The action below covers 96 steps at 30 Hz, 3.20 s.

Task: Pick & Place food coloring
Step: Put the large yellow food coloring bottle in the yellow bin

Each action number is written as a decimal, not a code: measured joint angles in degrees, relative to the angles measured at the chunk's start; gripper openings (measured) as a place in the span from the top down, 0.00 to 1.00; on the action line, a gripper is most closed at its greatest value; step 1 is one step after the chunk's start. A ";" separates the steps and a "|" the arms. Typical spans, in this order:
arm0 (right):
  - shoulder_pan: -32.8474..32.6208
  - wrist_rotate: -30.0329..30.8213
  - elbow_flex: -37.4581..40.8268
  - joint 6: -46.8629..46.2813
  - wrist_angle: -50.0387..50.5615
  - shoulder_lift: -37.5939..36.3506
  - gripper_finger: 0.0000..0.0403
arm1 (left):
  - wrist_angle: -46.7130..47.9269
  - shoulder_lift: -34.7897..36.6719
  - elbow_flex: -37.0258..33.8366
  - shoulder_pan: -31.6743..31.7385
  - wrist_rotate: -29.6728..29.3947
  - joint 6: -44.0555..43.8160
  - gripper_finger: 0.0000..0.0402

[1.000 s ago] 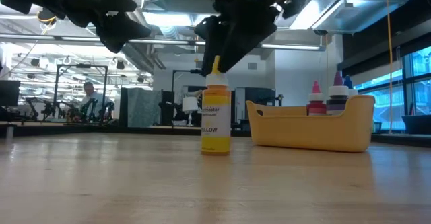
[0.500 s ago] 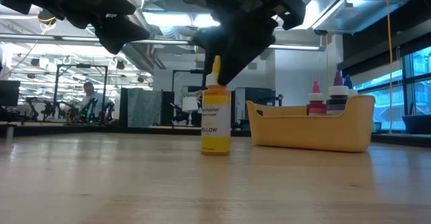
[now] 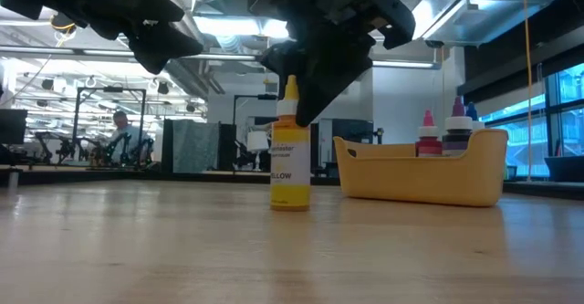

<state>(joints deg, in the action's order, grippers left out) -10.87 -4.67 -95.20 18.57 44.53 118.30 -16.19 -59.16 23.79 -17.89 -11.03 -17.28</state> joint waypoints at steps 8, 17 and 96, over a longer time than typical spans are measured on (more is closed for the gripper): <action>0.00 -0.09 -0.33 -0.01 0.47 0.00 0.60 | 0.00 0.00 0.00 0.00 0.00 0.00 0.40; 0.00 -0.07 -0.33 0.00 0.60 0.00 0.56 | 0.00 0.00 0.00 0.00 -0.02 0.00 0.40; 1.19 12.72 9.57 -21.25 19.66 -27.74 0.67 | 1.83 0.00 0.02 0.00 -0.04 0.02 0.40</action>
<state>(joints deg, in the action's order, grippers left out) -9.68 8.05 -85.63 -2.68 64.19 90.56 -14.36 -59.16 23.81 -17.89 -11.07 -17.26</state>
